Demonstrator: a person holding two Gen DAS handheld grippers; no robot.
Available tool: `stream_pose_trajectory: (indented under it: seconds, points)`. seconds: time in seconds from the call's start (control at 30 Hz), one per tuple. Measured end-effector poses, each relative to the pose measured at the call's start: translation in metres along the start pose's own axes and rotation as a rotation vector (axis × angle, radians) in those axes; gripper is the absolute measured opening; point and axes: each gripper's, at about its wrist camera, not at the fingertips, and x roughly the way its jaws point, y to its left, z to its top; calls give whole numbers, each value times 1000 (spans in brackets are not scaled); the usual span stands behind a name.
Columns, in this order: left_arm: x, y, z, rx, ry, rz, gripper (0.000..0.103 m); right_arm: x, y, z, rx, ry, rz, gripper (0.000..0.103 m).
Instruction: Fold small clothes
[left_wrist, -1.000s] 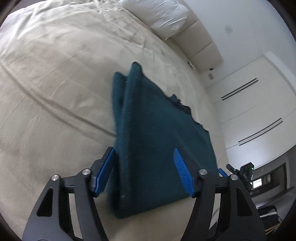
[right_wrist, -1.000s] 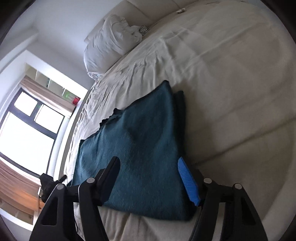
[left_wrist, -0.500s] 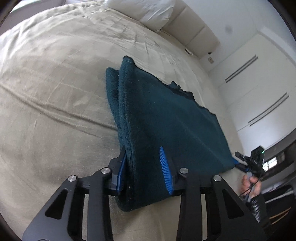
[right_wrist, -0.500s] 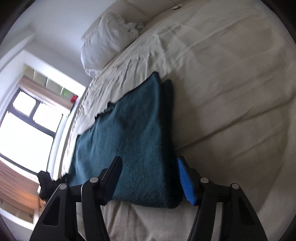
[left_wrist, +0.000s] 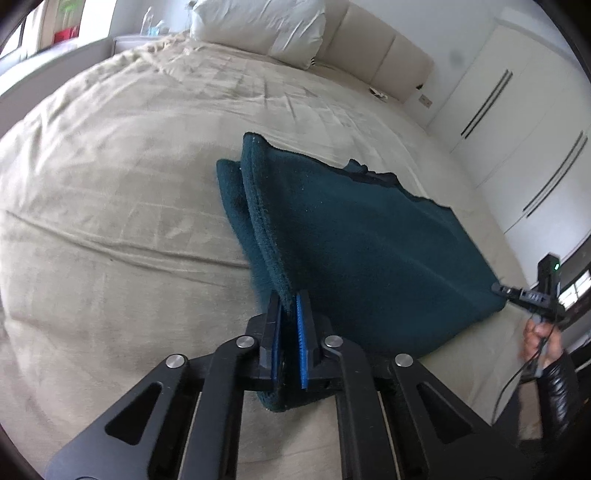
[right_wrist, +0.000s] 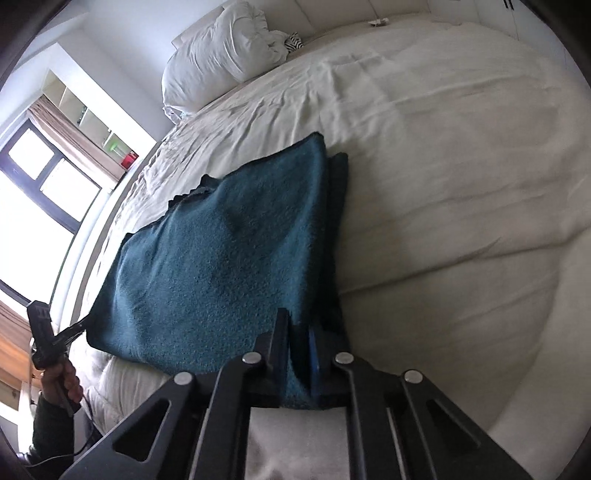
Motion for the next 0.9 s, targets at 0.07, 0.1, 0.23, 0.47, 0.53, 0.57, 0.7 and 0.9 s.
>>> stream_pose_trajectory:
  seconds: [0.07,0.1,0.23,0.47,0.53,0.57,0.7,0.9]
  points:
    - [-2,-3,-3,24,-1,17,6,-2,4,0,-15,-6,-15,8]
    - [-3,-4,-4,31,-3,18,6,-3,7,0,-28,-12,-22,8]
    - [2,2,-6,13,17,-22,6,-3,14,1,-52,-15,-13,7]
    - [5,16,-11,-14,42,-29,4,-2,-2,-3,18,-8,7,7]
    - [3,19,-13,-18,46,-36,4,-3,-8,-6,40,-6,20,6]
    - [1,21,-15,-23,48,-44,4,-5,-11,-8,49,-4,26,6]
    - [-7,25,-24,-37,50,-64,4,-9,-18,-17,77,0,45,6]
    - [-17,26,-37,-31,50,-76,4,-10,-21,-23,76,3,49,6]
